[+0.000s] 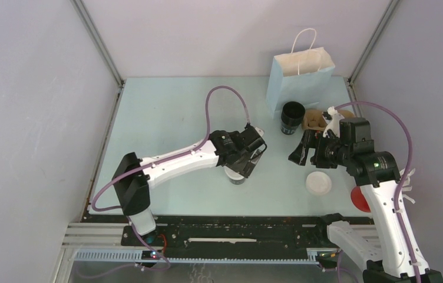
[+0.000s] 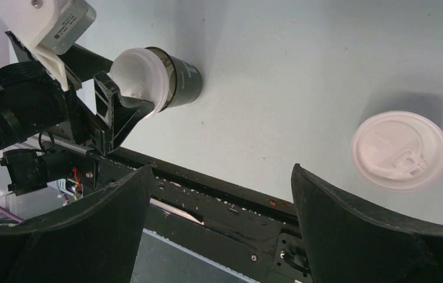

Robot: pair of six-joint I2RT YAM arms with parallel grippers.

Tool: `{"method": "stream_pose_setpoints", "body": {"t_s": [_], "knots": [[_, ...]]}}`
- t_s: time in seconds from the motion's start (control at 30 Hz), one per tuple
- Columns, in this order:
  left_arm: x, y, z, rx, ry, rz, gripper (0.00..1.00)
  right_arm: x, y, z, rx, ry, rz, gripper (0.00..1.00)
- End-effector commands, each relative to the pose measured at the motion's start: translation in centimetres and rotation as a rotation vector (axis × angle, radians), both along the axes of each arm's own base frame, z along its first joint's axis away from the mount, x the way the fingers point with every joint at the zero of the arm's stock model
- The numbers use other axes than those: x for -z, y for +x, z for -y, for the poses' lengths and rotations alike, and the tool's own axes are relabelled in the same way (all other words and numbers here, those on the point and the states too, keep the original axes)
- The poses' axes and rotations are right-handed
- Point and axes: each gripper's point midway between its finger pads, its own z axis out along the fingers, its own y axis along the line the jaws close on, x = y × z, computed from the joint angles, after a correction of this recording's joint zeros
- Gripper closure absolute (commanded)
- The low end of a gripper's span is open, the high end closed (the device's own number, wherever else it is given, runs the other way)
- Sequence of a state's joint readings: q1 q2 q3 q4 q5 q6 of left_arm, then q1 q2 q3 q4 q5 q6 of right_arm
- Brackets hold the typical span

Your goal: Pack the takeout coffee

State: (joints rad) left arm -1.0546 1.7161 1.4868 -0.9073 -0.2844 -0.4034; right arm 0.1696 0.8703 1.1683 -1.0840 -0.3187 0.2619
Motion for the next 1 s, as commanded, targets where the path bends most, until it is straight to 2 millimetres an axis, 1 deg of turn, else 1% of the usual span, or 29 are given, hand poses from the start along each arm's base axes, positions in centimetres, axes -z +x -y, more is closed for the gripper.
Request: {"method": "stream_pose_setpoints", "body": {"t_s": [0.0, 0.17, 0.27, 0.73, 0.97], "knots": [[-1.6, 0.8, 1.3, 0.030, -0.028, 0.042, 0.20, -0.2, -0.2, 0.2, -0.013, -0.005, 0.034, 0.04], [-1.2, 1.1, 1.1, 0.036, -0.004, 0.048, 0.20, -0.1, -0.4, 0.2, -0.007, 0.003, 0.032, 0.04], [-1.2, 1.1, 1.1, 0.030, -0.010, 0.055, 0.20, -0.2, -0.4, 0.1, -0.007, 0.009, 0.033, 0.04], [-1.2, 1.6, 1.7, 0.044, -0.011, 0.060, 0.18, -0.1, -0.1, 0.0, -0.011, 0.011, 0.029, 0.04], [-0.9, 1.9, 1.4, 0.043, 0.004, 0.056, 0.17, 0.1, 0.0, 0.0, -0.008, 0.009, 0.022, 0.04]]}}
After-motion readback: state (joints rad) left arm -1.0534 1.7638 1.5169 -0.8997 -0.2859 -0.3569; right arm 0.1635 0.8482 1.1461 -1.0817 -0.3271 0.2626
